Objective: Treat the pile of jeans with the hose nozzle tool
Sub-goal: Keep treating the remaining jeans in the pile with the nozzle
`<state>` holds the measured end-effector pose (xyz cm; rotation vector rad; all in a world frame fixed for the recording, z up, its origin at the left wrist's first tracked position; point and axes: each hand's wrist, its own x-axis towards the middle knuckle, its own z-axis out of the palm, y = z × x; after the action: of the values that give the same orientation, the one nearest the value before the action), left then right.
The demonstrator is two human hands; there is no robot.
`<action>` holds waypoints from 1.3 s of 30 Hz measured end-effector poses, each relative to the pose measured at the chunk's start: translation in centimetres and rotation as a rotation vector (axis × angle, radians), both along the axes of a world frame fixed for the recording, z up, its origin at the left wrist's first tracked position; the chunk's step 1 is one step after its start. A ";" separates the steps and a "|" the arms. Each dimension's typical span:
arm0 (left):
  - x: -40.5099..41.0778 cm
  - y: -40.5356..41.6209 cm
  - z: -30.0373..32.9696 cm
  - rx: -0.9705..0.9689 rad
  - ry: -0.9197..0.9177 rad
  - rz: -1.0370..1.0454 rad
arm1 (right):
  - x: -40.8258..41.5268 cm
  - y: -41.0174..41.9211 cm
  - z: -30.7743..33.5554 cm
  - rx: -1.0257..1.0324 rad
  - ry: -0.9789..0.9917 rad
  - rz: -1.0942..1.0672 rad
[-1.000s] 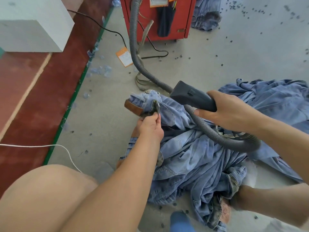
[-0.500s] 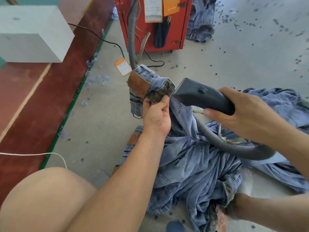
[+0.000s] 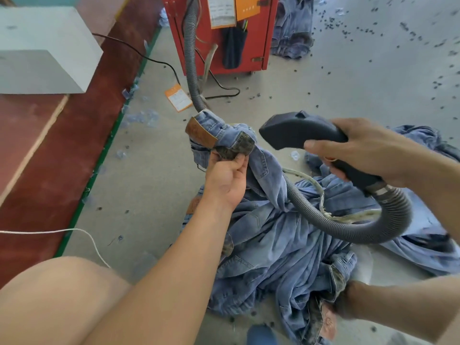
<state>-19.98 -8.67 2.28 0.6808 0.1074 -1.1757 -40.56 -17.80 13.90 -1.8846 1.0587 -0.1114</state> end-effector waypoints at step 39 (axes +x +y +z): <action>5.8 4.3 7.2 0.362 -0.523 -0.561 | 3.8 -0.4 -3.1 0.001 -0.122 -0.362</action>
<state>-14.18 -4.33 9.49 1.3798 -0.3410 -1.4836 -36.79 -18.19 10.85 -1.6449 1.3034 -0.4280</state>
